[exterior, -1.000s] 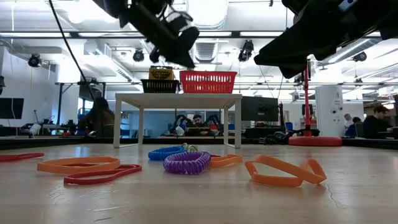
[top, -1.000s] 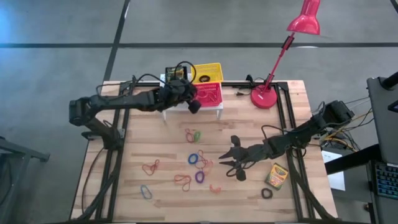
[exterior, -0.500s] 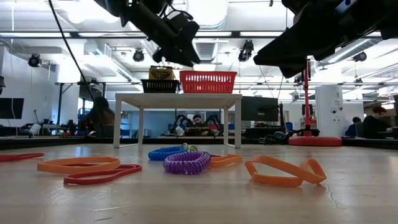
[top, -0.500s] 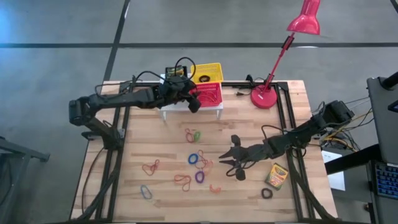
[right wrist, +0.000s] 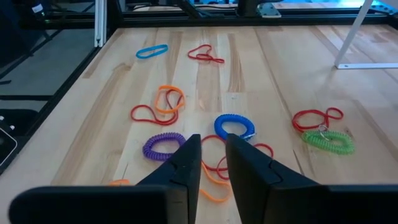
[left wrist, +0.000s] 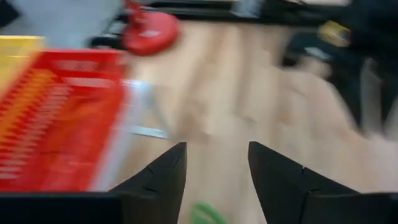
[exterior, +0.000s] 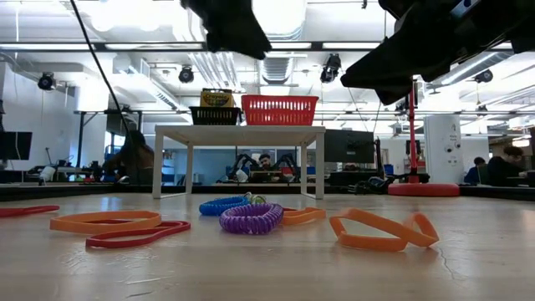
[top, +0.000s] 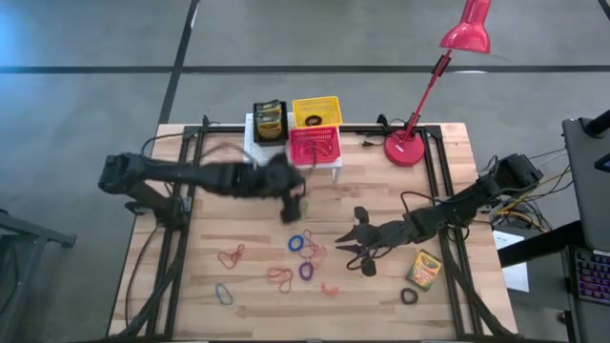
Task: Pick & Place Office Desk Supplies
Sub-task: Put the red rubber band into the red bin on the shelf
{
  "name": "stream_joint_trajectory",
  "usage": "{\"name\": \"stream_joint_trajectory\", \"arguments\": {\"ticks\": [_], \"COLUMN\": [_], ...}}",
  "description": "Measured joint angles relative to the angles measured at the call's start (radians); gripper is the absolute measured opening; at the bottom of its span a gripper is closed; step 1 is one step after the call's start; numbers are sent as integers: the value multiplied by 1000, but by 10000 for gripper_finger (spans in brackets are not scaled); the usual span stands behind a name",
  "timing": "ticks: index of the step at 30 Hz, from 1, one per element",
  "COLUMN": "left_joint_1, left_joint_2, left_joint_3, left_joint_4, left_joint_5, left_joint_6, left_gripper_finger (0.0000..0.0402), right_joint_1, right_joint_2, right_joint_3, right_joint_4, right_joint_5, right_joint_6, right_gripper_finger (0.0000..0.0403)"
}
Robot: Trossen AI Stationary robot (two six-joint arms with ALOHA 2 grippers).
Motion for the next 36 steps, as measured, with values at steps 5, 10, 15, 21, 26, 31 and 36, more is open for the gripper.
{"name": "stream_joint_trajectory", "arguments": {"ticks": [5,10,15,21,26,31,36], "left_joint_1": [-164,-229,-215,-164,-117,-79,-63], "left_joint_2": [2,2,3,11,75,156,202], "left_joint_3": [-117,-317,-532,-678,-685,-655,-619], "left_joint_4": [54,267,549,714,741,731,711], "left_joint_5": [-75,-176,-197,-197,-148,-128,-58], "left_joint_6": [-31,-151,-215,-201,-184,-194,-171], "left_gripper_finger": [167,166,165,166,166,166,160], "right_joint_1": [0,0,0,0,0,-1,-1], "right_joint_2": [0,0,0,0,0,0,0], "right_joint_3": [0,0,0,0,0,0,-1], "right_joint_4": [0,10,26,27,38,42,42], "right_joint_5": [0,0,0,0,22,26,26], "right_joint_6": [8,8,8,-8,-11,-14,-14], "right_gripper_finger": [69,75,76,68,72,77,71]}}
